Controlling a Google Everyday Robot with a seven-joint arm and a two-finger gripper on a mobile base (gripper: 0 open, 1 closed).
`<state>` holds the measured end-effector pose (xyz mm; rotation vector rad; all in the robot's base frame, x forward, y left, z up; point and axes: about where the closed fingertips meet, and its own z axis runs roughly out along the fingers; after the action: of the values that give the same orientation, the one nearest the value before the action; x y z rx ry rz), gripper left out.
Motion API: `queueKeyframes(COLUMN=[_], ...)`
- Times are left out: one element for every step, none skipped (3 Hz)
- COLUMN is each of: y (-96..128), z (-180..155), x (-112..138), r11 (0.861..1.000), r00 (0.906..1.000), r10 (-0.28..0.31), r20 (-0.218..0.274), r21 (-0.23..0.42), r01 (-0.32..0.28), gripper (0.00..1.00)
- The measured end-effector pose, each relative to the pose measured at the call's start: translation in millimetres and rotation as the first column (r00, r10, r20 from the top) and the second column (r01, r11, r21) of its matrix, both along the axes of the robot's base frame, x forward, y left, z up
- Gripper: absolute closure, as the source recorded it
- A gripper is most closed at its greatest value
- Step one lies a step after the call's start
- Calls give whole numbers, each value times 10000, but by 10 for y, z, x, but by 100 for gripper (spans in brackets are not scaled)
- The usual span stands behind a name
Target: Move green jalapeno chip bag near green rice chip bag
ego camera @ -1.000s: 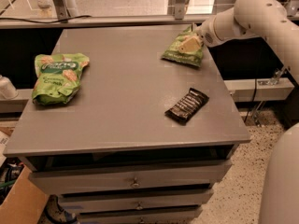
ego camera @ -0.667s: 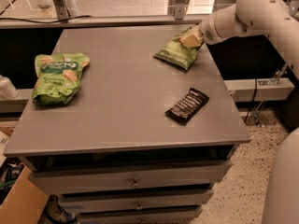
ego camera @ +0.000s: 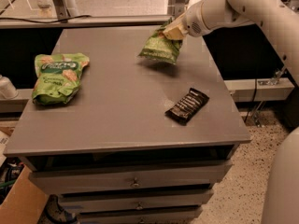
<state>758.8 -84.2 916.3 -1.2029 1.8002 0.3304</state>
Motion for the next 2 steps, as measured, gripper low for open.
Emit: queueKeyframes(y=[443, 885], z=[94, 177], x=[-170, -399], r11=[9906, 9590], r00=[9907, 9596], r10=[1352, 2793], r20=[-170, -338], r21=[242, 595], r01=[-1348, -2770], gripper=[100, 100])
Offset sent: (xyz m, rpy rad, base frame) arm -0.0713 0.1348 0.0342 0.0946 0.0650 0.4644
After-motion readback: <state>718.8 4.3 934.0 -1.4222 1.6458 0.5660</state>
